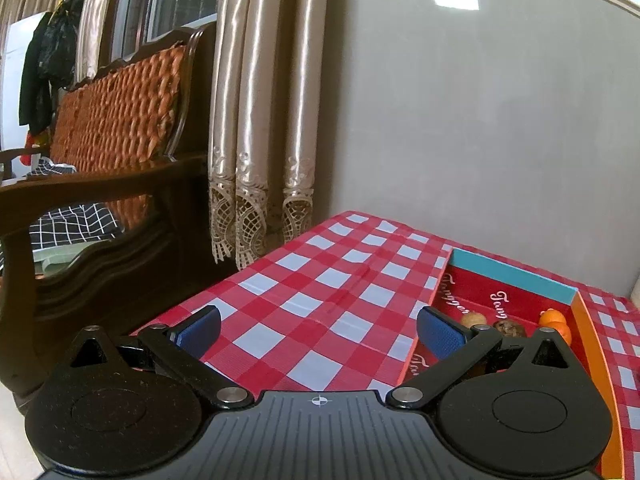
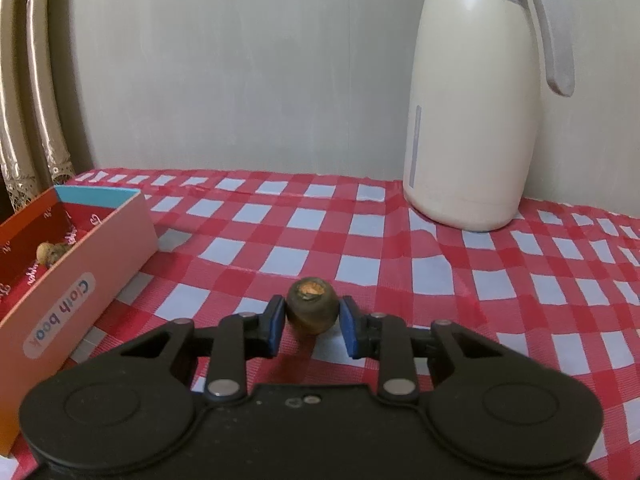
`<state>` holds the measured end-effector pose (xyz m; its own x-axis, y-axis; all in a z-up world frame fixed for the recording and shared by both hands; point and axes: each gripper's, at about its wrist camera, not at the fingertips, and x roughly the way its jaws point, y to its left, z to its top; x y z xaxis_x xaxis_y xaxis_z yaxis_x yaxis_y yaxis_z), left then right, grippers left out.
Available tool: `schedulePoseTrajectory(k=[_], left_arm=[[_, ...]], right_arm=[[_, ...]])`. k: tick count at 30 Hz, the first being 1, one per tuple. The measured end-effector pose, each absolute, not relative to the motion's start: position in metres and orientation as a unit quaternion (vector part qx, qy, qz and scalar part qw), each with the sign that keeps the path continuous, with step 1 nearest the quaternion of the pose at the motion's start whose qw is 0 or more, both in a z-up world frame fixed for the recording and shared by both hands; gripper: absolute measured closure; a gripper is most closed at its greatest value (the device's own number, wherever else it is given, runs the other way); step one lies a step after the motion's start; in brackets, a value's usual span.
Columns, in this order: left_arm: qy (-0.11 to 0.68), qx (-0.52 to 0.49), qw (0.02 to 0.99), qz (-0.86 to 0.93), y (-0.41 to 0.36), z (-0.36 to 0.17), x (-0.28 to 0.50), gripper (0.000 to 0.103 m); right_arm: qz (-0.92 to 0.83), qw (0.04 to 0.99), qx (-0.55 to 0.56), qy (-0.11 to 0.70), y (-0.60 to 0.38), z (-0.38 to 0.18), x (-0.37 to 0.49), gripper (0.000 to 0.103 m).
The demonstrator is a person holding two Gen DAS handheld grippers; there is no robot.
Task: Organize fruits
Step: 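Carry the small brown fruit into the box and open the right gripper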
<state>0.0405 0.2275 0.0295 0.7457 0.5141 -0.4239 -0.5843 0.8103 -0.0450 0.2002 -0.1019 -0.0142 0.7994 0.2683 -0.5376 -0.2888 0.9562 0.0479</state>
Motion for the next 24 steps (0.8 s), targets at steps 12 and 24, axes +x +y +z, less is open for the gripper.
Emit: schedulePoseTrajectory(k=[12,24], left_arm=[[0.203,-0.080,0.932,0.291,0.220,0.036,0.033,0.000],[0.197,-0.070,0.935,0.285,0.216,0.048,0.014,0.000]], right_arm=[[0.179,0.955,-0.021,0.236,-0.092,0.030,0.164,0.075],[0.224,0.950,-0.028,0.213,-0.057,0.055,0.136,0.075]])
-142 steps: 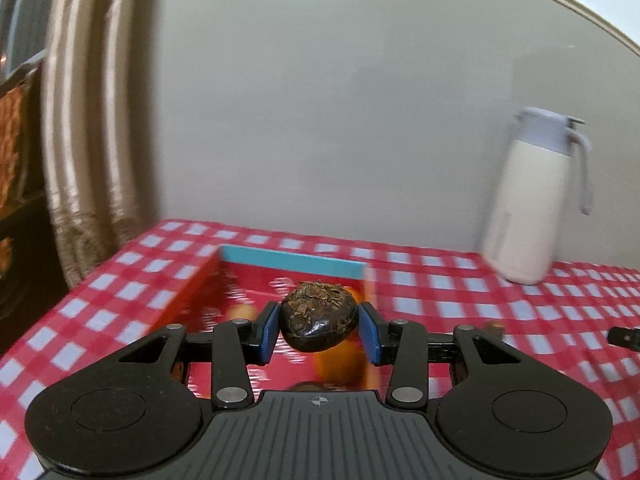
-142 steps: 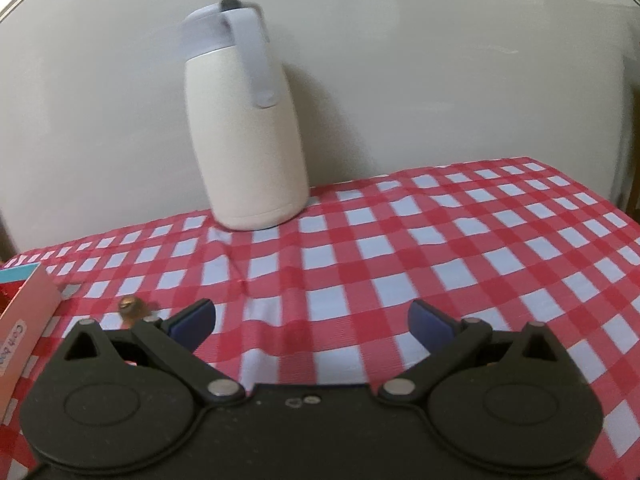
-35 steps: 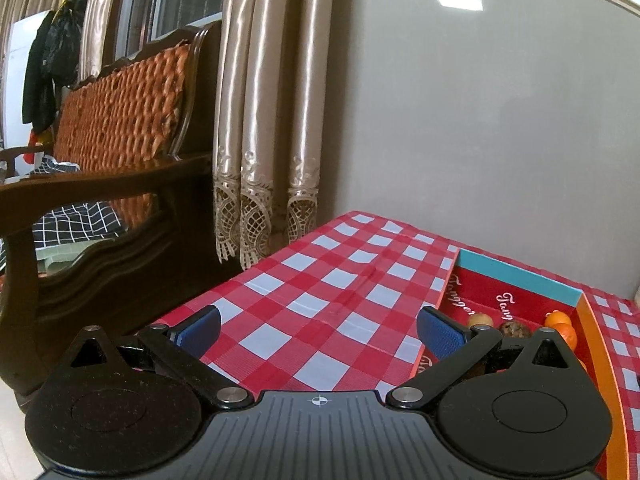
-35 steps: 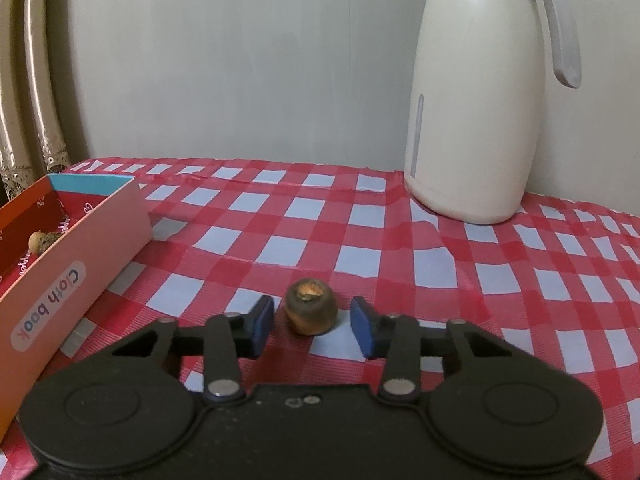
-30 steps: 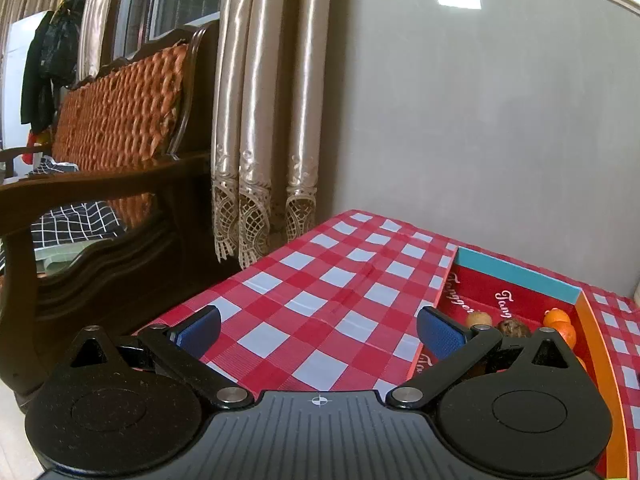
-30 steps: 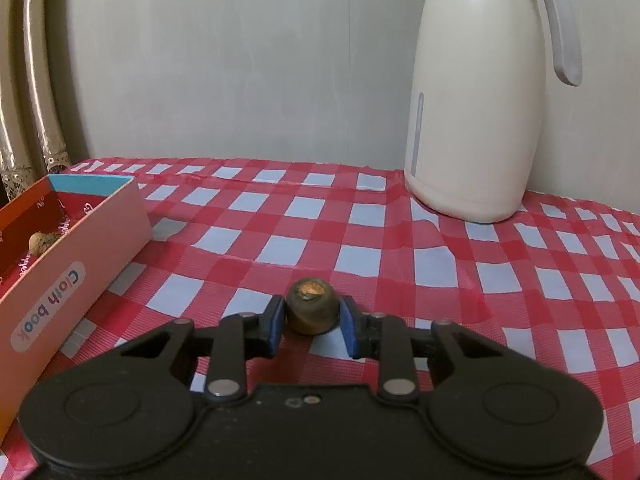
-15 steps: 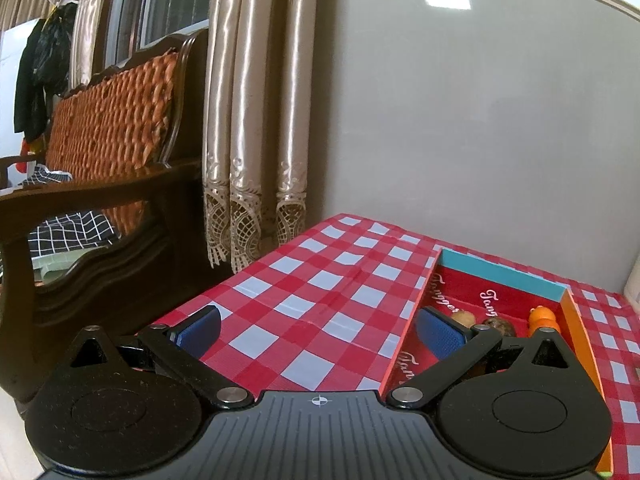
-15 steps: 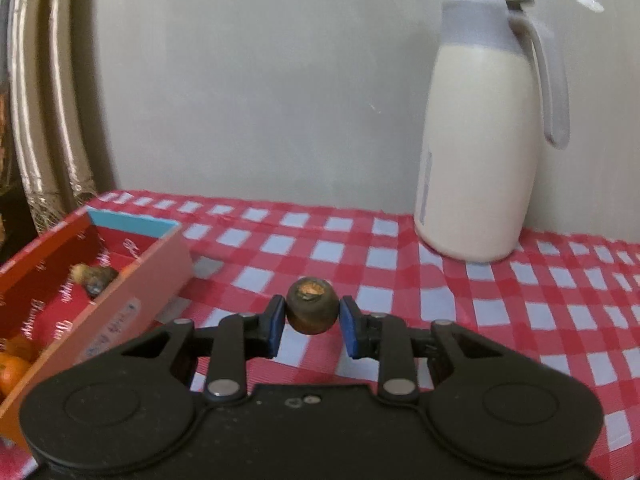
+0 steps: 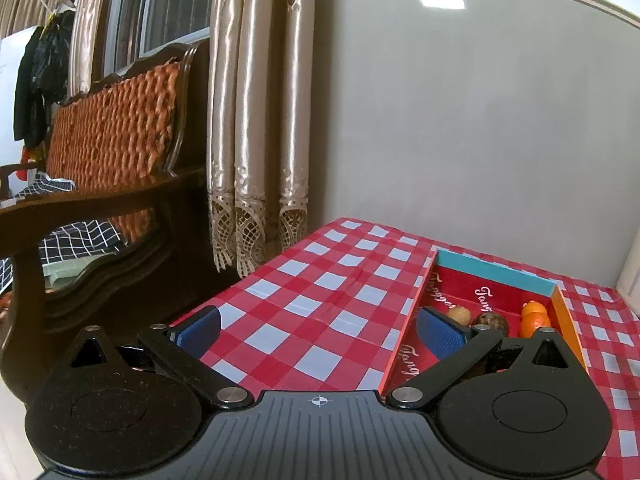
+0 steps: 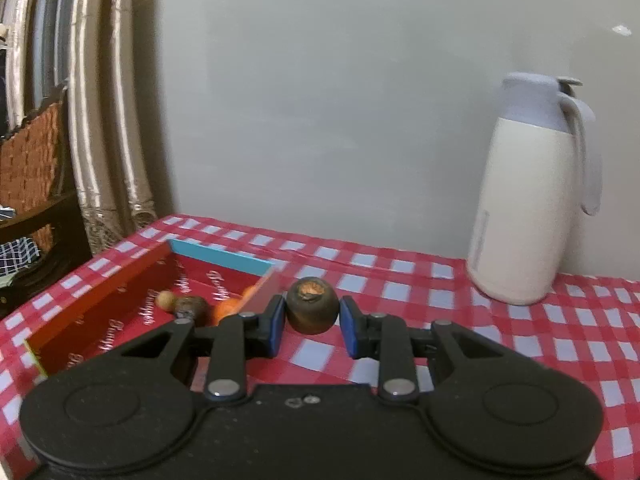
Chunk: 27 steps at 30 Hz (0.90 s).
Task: Organize fruits
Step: 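Carry the small brown fruit into the box and open the right gripper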
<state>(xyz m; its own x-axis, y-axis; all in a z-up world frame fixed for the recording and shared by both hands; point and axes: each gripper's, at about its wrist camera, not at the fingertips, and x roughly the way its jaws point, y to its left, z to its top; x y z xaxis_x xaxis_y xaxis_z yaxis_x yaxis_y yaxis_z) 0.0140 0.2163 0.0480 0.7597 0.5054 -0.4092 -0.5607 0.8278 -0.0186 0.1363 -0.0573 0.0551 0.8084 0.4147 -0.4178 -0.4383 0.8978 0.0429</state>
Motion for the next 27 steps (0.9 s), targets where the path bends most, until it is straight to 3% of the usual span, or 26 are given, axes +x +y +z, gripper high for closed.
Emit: schedulePoseTrajectory(k=[27], left_arm=[[0.197,-0.073,0.936,0.284,0.227,0.049,0.005,0.000]], right_arm=[[0.317,0.918,-0.054,0.232,0.039,0.043,0.109,0.075]])
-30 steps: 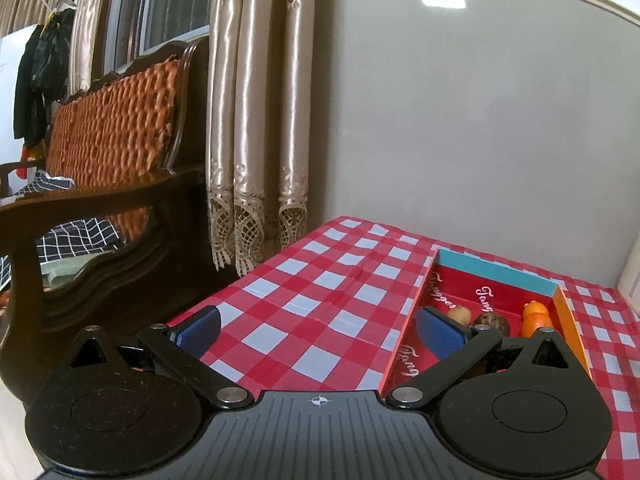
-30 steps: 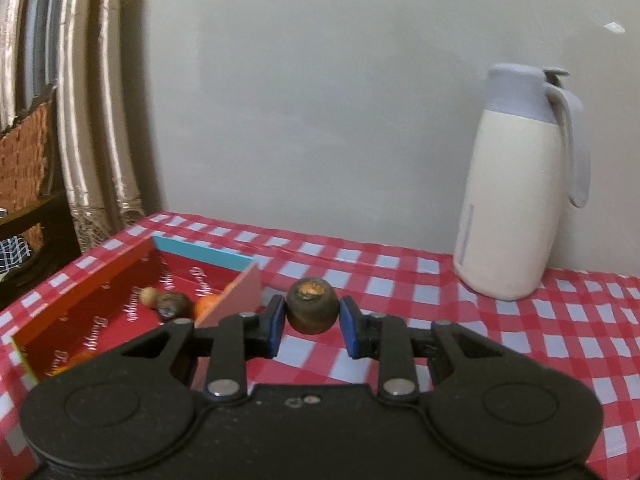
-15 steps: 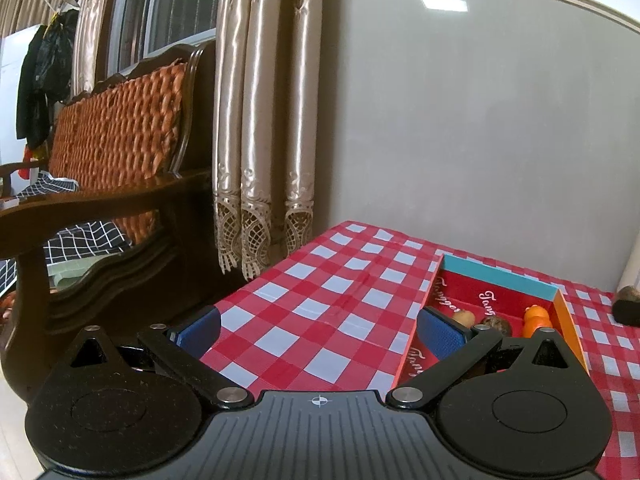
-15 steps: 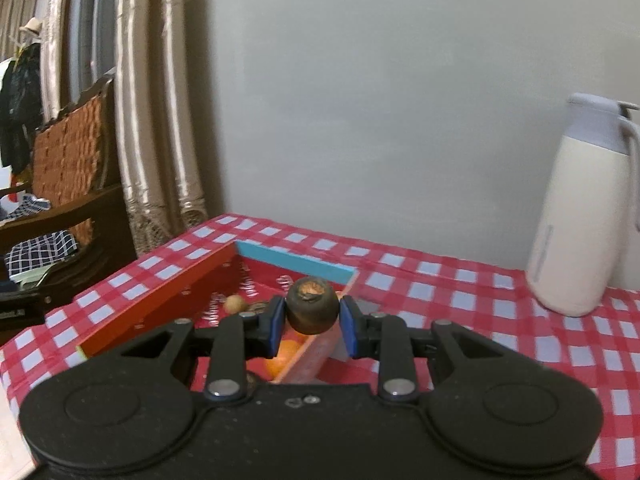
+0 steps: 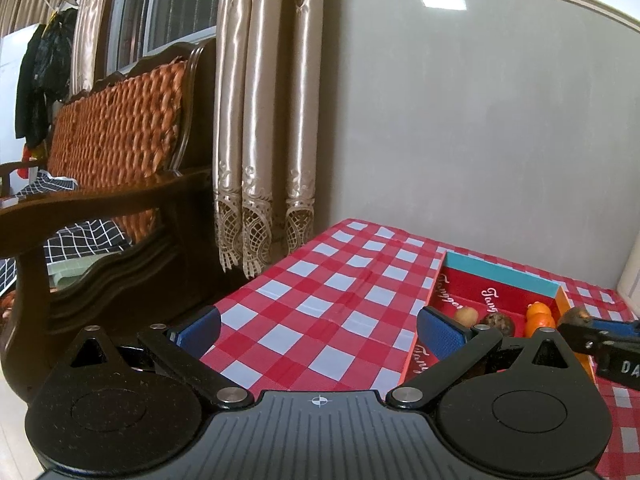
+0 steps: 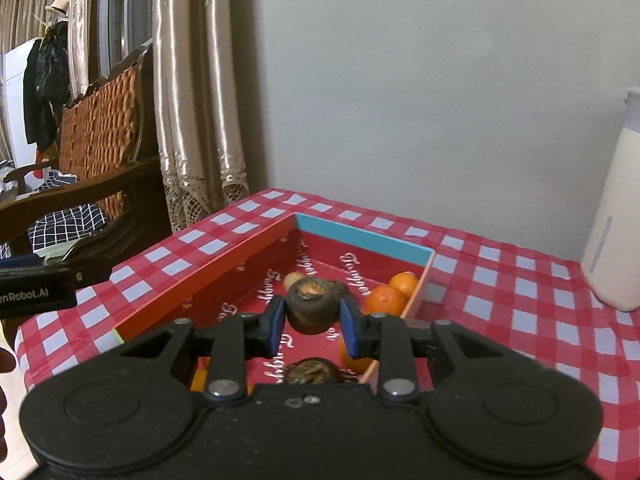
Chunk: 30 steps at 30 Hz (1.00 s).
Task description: Organize fruits
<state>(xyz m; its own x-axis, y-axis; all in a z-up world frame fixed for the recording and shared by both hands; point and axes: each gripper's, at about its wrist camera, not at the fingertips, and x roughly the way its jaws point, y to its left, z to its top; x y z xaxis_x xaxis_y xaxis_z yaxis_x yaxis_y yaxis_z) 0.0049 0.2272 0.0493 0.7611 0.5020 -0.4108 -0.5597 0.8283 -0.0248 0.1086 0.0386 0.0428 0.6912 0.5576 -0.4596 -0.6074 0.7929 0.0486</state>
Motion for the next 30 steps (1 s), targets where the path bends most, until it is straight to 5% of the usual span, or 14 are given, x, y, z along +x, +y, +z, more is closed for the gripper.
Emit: schedulePoseTrajectory(k=[8,10,12,30], left_arm=[[0.200,-0.068,0.937,0.277,0.222,0.049,0.005,0.000],[0.201,-0.068,0.937,0.276,0.221,0.049,0.006,0.000],[0.201,-0.068,0.938,0.274,0.220,0.049,0.006,0.000],[0.204,-0.069,0.946,0.243,0.182,0.051,0.007,0.000]], right_arm=[[0.330,0.911,-0.055,0.240,0.054,0.037,0.105,0.074],[0.333,0.910,-0.051,0.242,0.054,0.037,0.105,0.055],[0.331,0.914,-0.032,0.233,0.048,0.040,0.106,0.000],[0.243,0.956,0.034,0.161,-0.053,0.067,0.104,0.000]])
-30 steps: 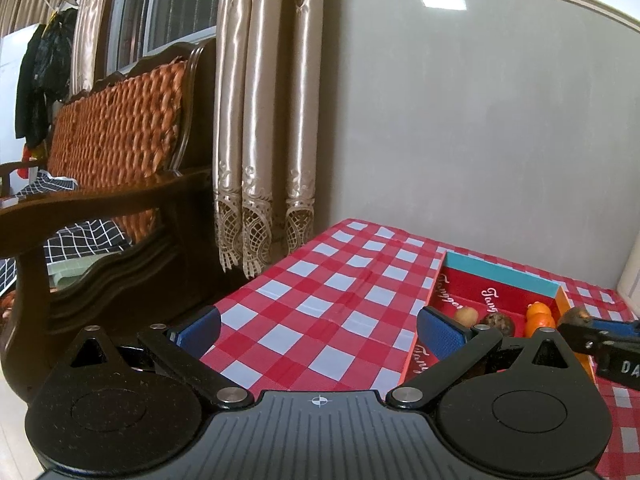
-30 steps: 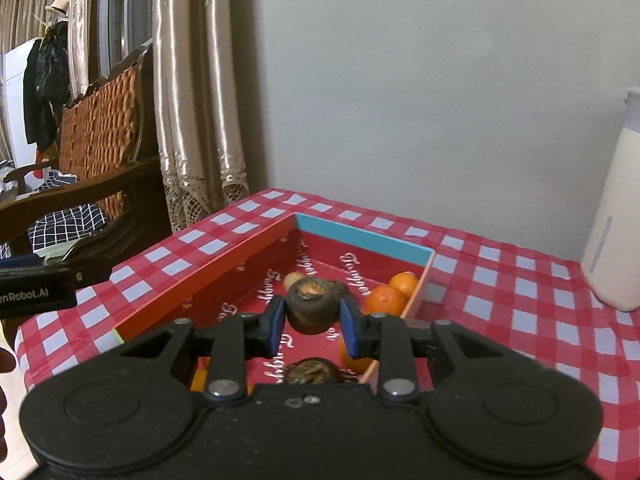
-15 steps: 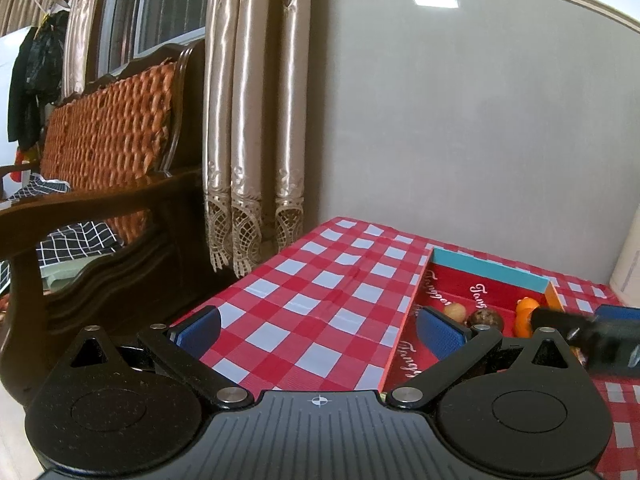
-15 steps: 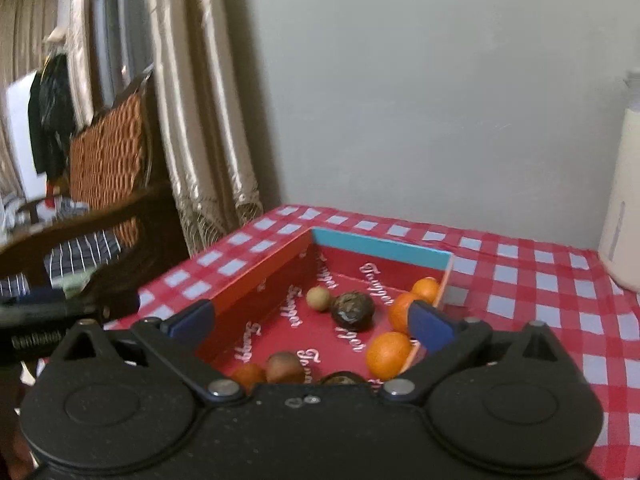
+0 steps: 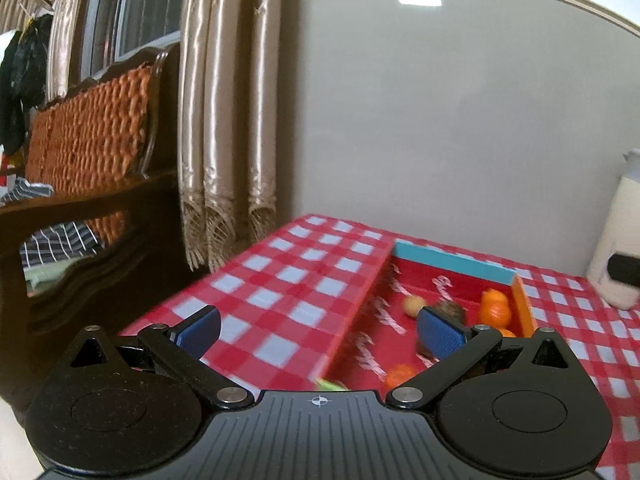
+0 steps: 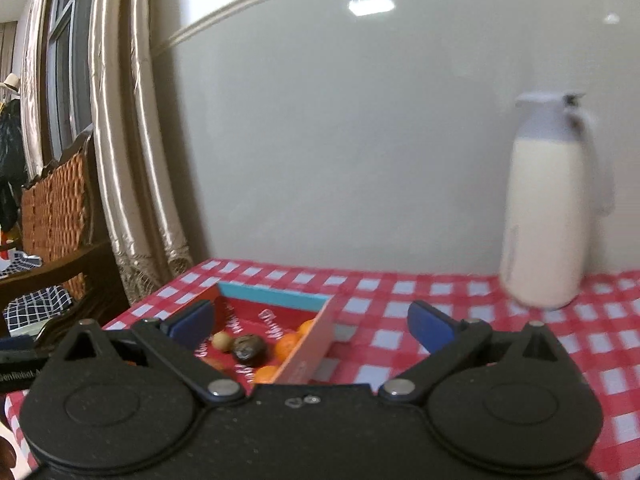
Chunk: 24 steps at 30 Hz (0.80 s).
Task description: Organize fruits
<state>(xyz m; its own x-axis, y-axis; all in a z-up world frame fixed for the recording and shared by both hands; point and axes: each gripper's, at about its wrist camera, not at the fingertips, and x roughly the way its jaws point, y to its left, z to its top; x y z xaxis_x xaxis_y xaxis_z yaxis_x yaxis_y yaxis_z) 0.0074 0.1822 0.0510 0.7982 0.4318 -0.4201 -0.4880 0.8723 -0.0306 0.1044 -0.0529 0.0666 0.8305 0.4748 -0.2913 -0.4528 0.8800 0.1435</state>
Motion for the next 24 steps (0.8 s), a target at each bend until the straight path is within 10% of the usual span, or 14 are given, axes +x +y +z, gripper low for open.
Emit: schedulePoseTrajectory(k=[24], left_arm=[[0.163,-0.026,0.975,0.152,0.062,0.056,-0.113,0.000]], right_arm=[[0.165,0.977,-0.041,0.132,-0.181,0.040,-0.049,0.000]])
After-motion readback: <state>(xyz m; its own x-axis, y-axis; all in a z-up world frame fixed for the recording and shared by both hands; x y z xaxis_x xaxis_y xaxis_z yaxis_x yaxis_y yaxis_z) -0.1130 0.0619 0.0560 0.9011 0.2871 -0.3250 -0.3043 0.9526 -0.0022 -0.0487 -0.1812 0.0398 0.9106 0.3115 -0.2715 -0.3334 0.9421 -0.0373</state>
